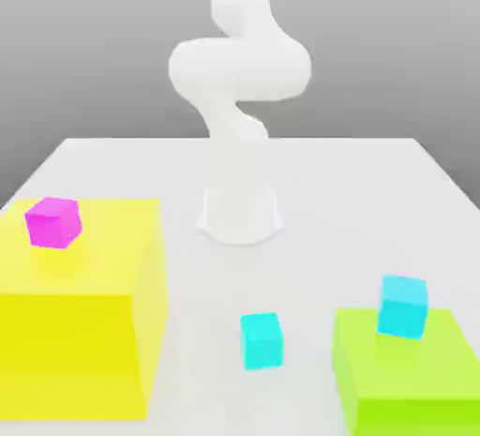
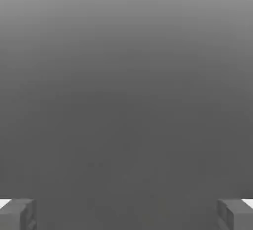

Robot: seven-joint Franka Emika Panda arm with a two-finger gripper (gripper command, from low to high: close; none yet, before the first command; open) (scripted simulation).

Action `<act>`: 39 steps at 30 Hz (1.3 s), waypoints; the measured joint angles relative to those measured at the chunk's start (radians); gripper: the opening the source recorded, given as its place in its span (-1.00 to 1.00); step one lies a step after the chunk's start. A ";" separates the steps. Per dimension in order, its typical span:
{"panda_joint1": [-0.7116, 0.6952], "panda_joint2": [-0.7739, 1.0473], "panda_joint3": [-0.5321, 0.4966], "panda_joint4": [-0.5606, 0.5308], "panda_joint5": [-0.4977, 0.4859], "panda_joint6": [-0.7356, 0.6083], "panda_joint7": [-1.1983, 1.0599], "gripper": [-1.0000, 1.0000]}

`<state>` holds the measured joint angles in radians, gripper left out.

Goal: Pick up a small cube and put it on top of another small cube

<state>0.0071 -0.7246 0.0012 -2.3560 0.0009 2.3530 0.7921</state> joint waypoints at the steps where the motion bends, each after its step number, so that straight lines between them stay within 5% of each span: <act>1: 0.003 0.037 0.001 -0.027 0.000 0.026 -0.004 0.00; 18: 0.056 0.674 0.019 -0.467 0.001 0.463 -0.063 0.00; 25: 0.065 0.928 0.008 -0.461 -0.016 0.668 -0.055 0.00; 26: 0.067 0.964 0.006 -0.455 -0.017 0.698 -0.054 -1.00; 33: 0.066 0.973 0.006 -0.453 -0.023 0.705 -0.049 -1.00; 39: 0.060 0.783 0.017 -0.486 -0.007 0.547 -0.061 -1.00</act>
<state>0.0666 0.0581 0.0181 -2.8417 -0.0058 2.8998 0.7308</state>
